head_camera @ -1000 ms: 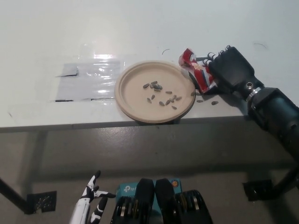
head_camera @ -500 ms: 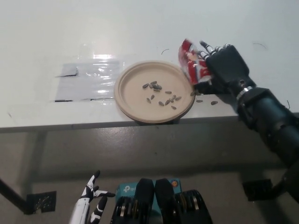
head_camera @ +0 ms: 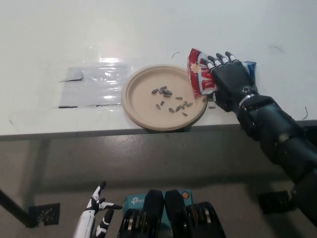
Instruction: The robot picks up a small bag of sunflower seeds on the right hand side and take it to the empty plate on the left hand side then pours some sunflower seeds on to the plate.
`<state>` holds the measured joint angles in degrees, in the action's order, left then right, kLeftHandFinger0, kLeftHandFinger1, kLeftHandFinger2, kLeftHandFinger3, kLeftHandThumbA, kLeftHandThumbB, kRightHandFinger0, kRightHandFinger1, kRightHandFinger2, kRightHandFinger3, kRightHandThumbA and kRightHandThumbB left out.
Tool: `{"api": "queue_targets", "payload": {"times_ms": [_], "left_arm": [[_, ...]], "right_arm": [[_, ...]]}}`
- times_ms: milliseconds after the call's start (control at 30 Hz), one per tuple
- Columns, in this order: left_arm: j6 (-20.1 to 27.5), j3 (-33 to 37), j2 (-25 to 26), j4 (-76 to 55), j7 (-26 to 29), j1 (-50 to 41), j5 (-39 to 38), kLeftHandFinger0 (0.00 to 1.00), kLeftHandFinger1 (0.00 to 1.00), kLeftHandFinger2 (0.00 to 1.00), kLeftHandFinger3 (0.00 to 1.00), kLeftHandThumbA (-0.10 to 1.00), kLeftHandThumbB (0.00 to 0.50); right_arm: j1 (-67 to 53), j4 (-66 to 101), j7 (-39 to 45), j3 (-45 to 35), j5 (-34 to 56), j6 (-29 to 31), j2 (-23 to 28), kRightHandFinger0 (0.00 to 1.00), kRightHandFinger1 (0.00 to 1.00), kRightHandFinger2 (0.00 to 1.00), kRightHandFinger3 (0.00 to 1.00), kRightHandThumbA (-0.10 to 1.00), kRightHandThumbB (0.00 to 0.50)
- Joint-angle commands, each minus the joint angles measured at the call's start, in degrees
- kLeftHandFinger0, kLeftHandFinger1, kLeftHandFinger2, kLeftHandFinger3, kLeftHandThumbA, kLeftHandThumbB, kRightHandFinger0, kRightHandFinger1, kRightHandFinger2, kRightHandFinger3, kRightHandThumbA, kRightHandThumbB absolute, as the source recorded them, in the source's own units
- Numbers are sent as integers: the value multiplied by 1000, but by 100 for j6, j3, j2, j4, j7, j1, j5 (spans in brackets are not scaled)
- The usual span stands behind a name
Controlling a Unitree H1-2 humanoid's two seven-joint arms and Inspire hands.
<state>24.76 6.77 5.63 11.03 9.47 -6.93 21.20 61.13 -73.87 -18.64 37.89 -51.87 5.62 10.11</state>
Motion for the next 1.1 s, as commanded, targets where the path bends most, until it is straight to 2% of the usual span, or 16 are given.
{"api": "queue_targets", "payload": {"times_ms": [0,100,133,200,267,367,600,767,833,867,900,967,1067], "left_arm": [[217,-44,-6,-89,123,14,14,947,643,555,1000,1000,30],[217,-32,17,-81,139,53,14,947,638,553,1000,1000,31],[217,-36,34,-76,126,105,9,947,638,552,1000,1000,34],[217,-50,32,-68,134,133,42,930,625,549,1000,1000,43],[210,-65,21,-68,121,135,40,937,632,546,1000,1000,34],[217,-52,42,-45,112,138,-12,969,653,553,1000,1000,52],[217,-56,6,-62,121,103,5,958,628,545,1000,1000,37],[188,-70,11,-76,100,149,1,951,633,549,1000,1000,54],[198,-77,12,-67,114,167,10,959,651,556,1000,1000,53],[193,-84,16,-77,114,166,11,961,653,557,1000,1000,53],[190,-85,11,-78,118,165,15,962,655,559,1000,1000,55],[186,-88,4,-75,114,164,5,952,641,558,1000,1000,51],[183,-92,0,-74,103,154,-9,959,640,553,1000,1000,46]], "right_arm": [[-174,1909,2615,-356,889,-297,536,1000,1000,1000,1000,753,498],[-363,2844,3533,-489,1354,-460,794,1000,1000,1000,1000,771,500],[-461,3454,4080,-628,1780,-664,950,1000,1000,1000,1000,749,500],[-528,4172,4686,-710,2153,-998,1141,1000,1000,1000,1000,783,500],[-550,4725,5100,-731,2382,-1284,1302,1000,1000,1000,1000,805,500],[-595,5449,5472,-828,2787,-1516,1522,1000,1000,1000,1000,806,500],[-668,6108,5834,-872,2925,-1766,1764,1000,1000,1000,1000,805,500],[-692,6421,5943,-909,2950,-1806,1898,1000,1000,1000,1000,822,500],[-721,6464,5827,-1022,3037,-1774,1890,1000,1000,1000,1000,851,500],[-731,6470,5769,-1067,3061,-1731,1882,1000,1000,1000,1000,903,500],[-751,6484,5660,-1098,3018,-1625,1900,1000,1000,1000,1000,1000,500],[-781,6645,5536,-1165,2923,-1622,1950,1000,1000,1000,1000,1000,436],[-818,6868,5487,-1289,2915,-1668,1997,1000,1000,1000,1000,1000,412]]}}
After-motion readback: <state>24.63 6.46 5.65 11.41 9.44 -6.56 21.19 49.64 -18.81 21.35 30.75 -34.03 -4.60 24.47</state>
